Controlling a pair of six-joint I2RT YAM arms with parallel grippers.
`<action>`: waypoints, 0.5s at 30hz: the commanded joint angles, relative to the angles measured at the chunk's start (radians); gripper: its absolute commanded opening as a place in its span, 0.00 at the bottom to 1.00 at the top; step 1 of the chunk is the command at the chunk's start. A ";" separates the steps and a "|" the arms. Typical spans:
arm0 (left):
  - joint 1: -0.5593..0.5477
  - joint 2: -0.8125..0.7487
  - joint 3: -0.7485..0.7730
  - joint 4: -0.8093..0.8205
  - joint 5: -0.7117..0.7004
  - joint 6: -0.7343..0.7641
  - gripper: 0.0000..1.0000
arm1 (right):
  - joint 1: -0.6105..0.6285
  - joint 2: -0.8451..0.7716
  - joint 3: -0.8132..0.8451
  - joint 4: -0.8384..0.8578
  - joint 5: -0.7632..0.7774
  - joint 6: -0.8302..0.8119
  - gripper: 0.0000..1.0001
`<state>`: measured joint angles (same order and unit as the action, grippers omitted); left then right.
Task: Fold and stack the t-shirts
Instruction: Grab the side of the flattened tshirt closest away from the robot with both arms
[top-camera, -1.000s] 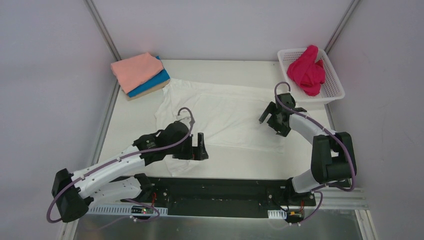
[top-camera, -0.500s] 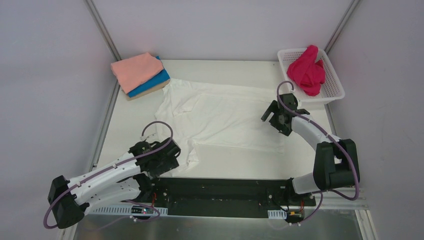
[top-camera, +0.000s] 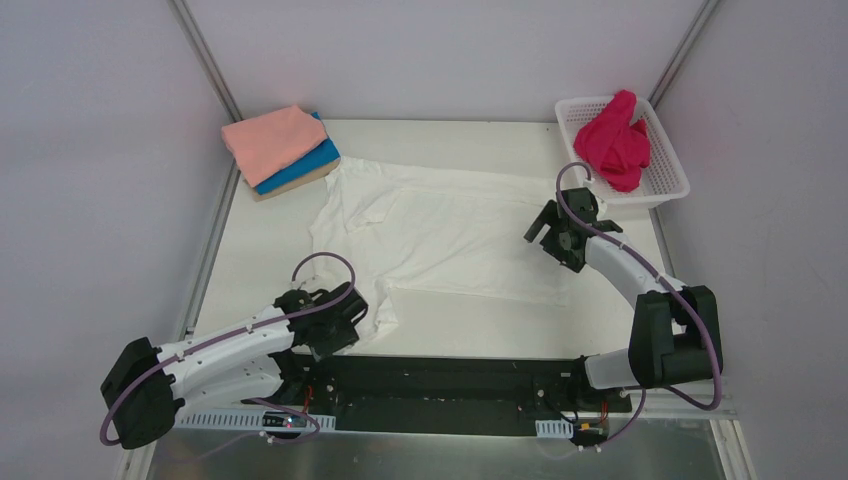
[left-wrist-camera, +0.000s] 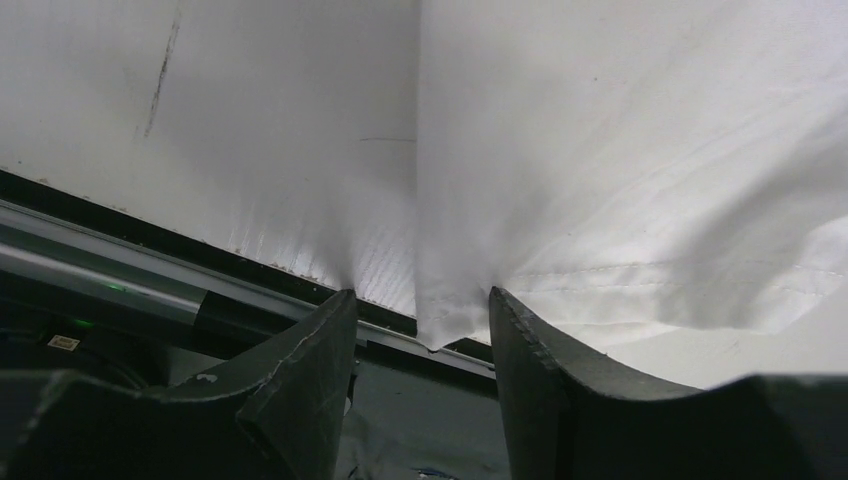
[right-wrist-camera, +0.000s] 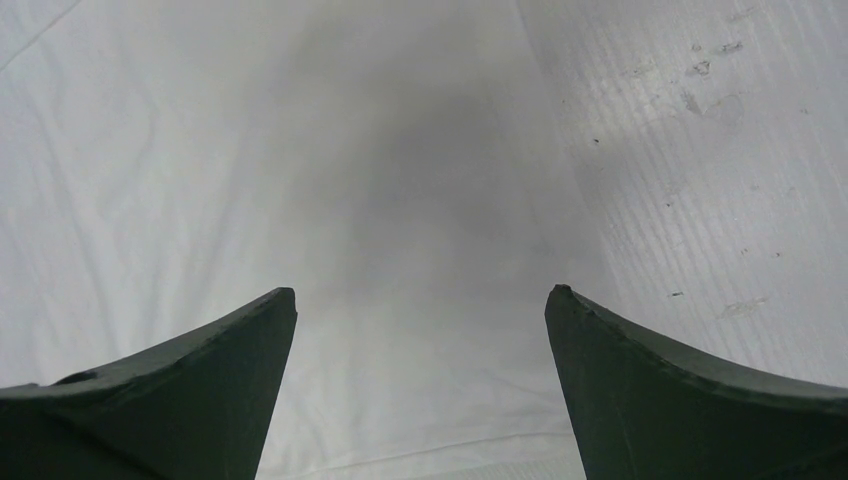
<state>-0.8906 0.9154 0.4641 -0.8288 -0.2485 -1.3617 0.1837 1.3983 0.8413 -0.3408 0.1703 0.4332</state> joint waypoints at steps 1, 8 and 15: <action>-0.005 -0.011 -0.030 0.053 0.043 -0.017 0.46 | -0.006 -0.033 -0.001 -0.015 0.036 0.012 0.99; -0.004 -0.016 -0.054 0.121 0.032 -0.006 0.00 | -0.005 -0.094 -0.017 -0.037 0.085 0.051 0.99; -0.001 -0.094 0.019 0.139 -0.053 0.125 0.00 | -0.018 -0.268 -0.101 -0.214 0.201 0.191 0.99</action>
<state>-0.8906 0.8688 0.4427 -0.7124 -0.2310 -1.3254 0.1822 1.2465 0.8017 -0.4149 0.2653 0.5140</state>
